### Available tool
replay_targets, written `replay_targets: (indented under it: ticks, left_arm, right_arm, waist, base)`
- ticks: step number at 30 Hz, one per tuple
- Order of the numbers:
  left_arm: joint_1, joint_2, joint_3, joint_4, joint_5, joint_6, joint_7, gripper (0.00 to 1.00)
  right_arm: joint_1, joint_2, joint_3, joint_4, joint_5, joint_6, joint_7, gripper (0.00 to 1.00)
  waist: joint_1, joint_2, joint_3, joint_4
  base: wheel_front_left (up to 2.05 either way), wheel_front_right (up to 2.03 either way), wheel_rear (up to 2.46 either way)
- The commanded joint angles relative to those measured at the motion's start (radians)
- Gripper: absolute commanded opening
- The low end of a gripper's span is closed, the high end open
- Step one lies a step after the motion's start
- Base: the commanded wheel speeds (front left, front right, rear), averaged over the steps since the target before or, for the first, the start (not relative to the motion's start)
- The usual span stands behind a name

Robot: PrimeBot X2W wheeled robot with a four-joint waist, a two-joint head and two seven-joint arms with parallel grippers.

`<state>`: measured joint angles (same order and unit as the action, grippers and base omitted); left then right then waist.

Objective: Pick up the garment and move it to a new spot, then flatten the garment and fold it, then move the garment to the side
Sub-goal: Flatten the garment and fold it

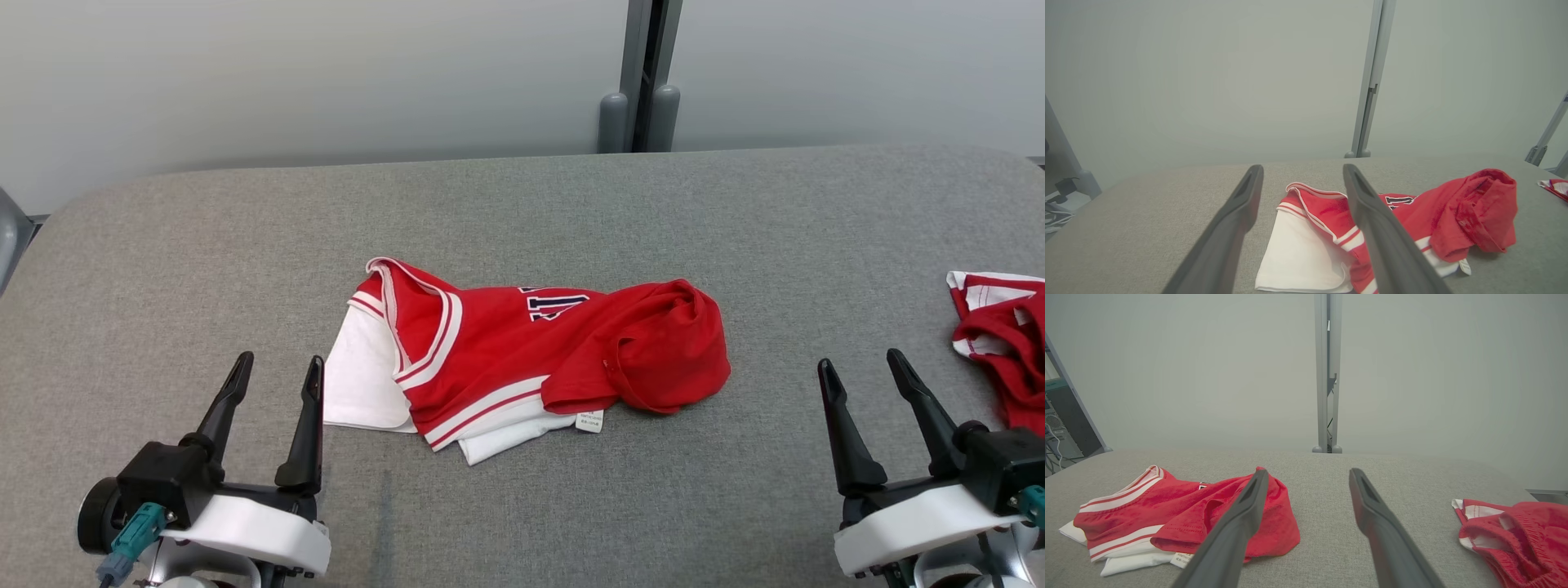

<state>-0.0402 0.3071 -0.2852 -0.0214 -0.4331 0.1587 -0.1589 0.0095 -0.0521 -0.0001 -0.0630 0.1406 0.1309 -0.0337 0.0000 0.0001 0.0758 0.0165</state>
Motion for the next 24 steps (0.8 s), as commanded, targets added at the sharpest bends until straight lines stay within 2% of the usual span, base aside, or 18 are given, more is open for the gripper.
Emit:
replay_targets:
  ticks: [1, 20, 24]
  left_arm:
    - [0.006, 0.007, 0.002, -0.004, -0.004, 0.003, 0.000, 1.00]
    - [-0.011, 0.017, -0.006, -0.020, -0.008, 0.009, 0.005, 1.00]
    - [-0.029, 0.018, -0.007, -0.023, -0.007, 0.004, -0.003, 1.00]
  right_arm:
    - [0.007, -0.001, -0.005, -0.008, -0.002, 0.000, 0.005, 1.00]
    - [-0.010, 0.001, -0.012, -0.026, -0.007, 0.000, 0.014, 1.00]
    - [-0.047, 0.001, 0.055, -0.035, -0.034, 0.000, 0.036, 1.00]
  waist:
    - [0.0000, -0.0001, 0.000, 0.000]
    - [0.0000, -0.0001, 0.017, 0.013]
    - [0.0000, -0.0001, 0.044, 0.024]
  base:
    - [0.00, 0.00, 0.00]
    - [0.00, 0.00, 0.00]
    - [0.00, 0.00, 0.00]
